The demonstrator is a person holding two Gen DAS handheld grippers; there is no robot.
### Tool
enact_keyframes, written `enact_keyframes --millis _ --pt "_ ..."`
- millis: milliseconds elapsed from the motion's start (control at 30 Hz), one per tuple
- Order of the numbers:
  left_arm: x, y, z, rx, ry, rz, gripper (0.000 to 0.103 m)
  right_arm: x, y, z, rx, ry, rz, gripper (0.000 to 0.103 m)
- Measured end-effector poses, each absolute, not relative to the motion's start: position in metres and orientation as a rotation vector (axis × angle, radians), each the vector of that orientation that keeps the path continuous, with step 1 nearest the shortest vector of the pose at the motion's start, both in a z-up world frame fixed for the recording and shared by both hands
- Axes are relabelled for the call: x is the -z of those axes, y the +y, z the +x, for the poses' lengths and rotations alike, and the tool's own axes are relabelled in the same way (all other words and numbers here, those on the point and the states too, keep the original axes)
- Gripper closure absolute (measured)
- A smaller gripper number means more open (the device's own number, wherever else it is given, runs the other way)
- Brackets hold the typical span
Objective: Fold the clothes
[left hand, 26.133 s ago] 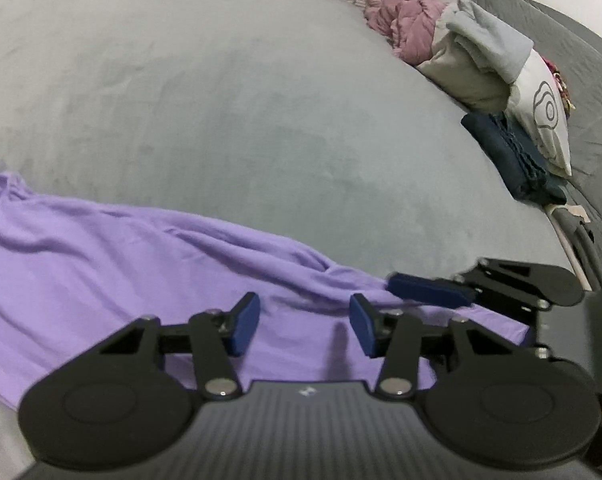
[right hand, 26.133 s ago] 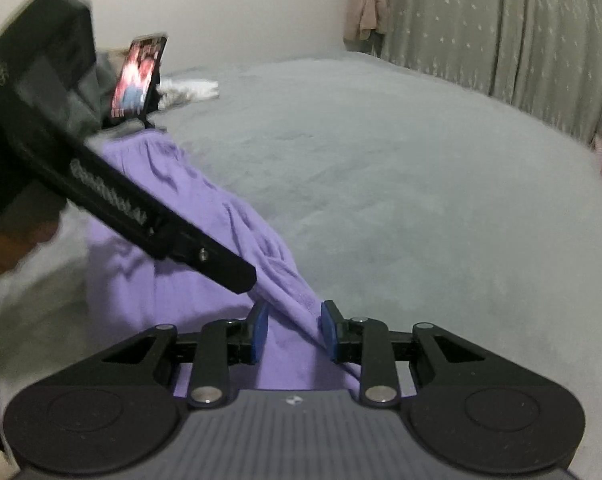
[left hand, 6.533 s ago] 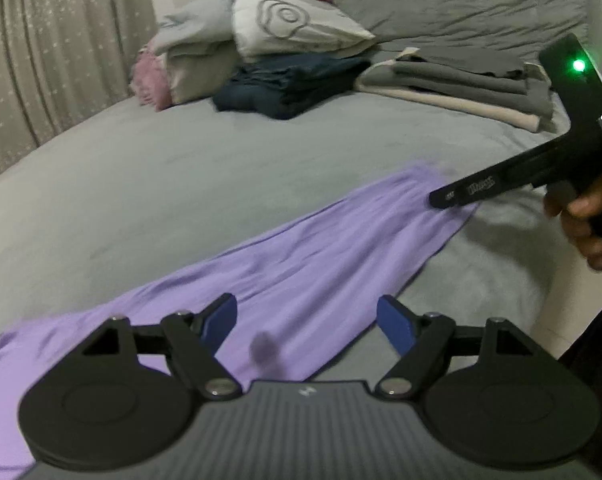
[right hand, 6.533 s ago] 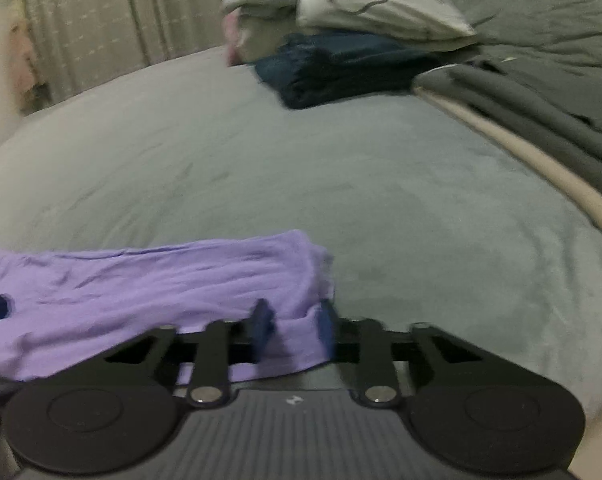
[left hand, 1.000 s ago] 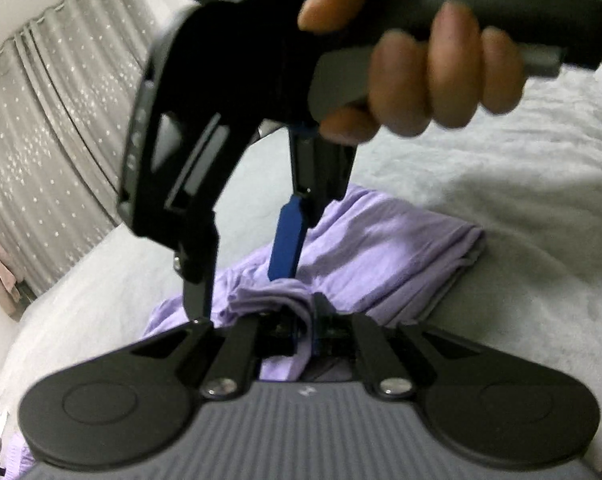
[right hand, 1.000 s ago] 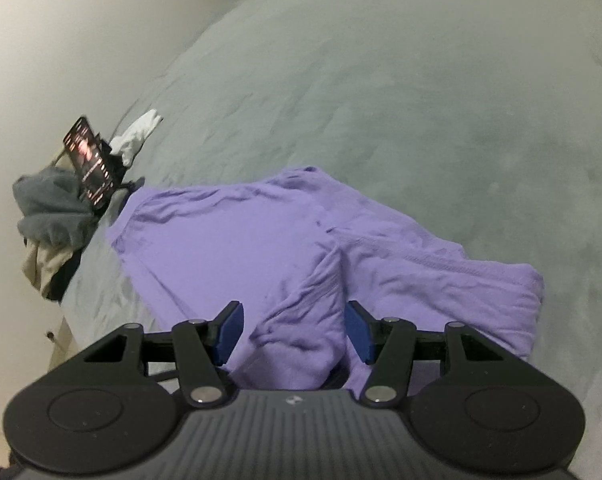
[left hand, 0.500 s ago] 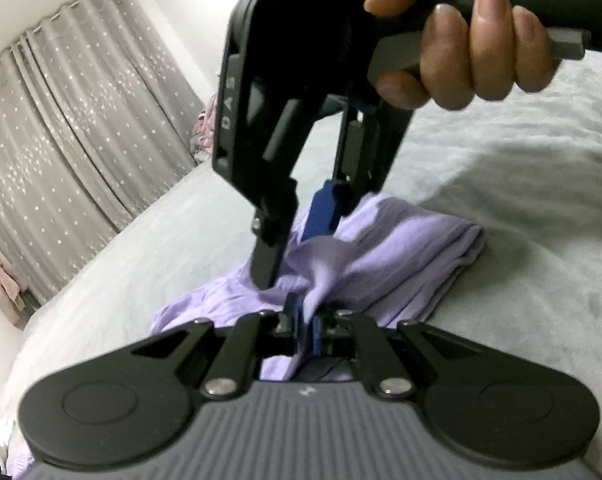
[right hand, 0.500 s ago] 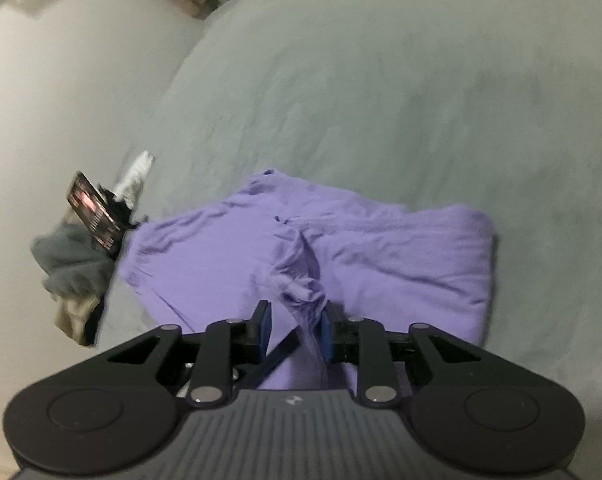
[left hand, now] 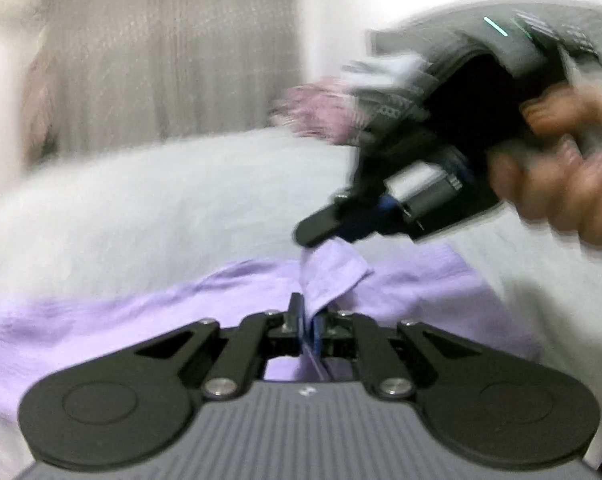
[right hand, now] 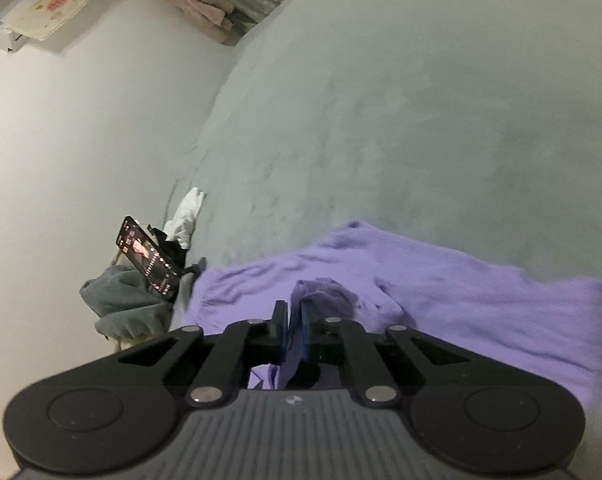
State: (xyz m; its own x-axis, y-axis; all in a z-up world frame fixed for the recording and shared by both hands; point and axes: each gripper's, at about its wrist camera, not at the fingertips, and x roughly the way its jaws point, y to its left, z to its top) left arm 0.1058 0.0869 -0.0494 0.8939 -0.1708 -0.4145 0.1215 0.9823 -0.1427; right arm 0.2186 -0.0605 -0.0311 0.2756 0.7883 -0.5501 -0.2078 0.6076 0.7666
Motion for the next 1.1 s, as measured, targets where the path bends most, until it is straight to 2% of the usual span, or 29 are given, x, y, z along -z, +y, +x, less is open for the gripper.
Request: enact_keyframes --millis 67,333,367,500,567,633,700,933,1100 --pt "0.051 0.111 0.109 0.123 0.455 -0.262 0.100 0.031 -0.047 0.224 -0.742 1.102 0.629 0.098" --pt "0.065 0.170 0.109 0.007 0.471 -0.552 0.100 0.044 0.011 0.240 -0.773 1.147 0.589 0.098" --pt "0.066 0.174 0.108 -0.003 0.471 -0.562 0.100 0.046 0.016 0.241 -0.770 1.158 0.577 0.096" --pt "0.069 0.178 0.104 0.002 0.466 -0.574 0.100 0.049 0.036 0.248 -0.726 1.244 0.483 0.074" --pt "0.066 0.164 0.101 0.017 0.445 -0.461 0.100 0.044 0.044 0.248 -0.721 1.263 0.412 0.073" --pt "0.062 0.155 0.100 0.030 0.430 -0.375 0.100 0.037 0.050 0.246 -0.730 1.274 0.346 0.064" --pt "0.056 0.132 0.098 0.067 0.400 -0.218 0.100 0.028 0.048 0.242 -0.735 1.289 0.322 0.064" --pt "0.063 0.048 0.092 0.227 0.391 0.257 0.098 0.027 -0.013 0.230 -0.689 1.280 0.415 0.055" --pt "0.086 0.001 0.083 0.259 0.398 0.527 0.096 0.048 -0.056 0.209 -0.650 1.250 0.471 0.056"
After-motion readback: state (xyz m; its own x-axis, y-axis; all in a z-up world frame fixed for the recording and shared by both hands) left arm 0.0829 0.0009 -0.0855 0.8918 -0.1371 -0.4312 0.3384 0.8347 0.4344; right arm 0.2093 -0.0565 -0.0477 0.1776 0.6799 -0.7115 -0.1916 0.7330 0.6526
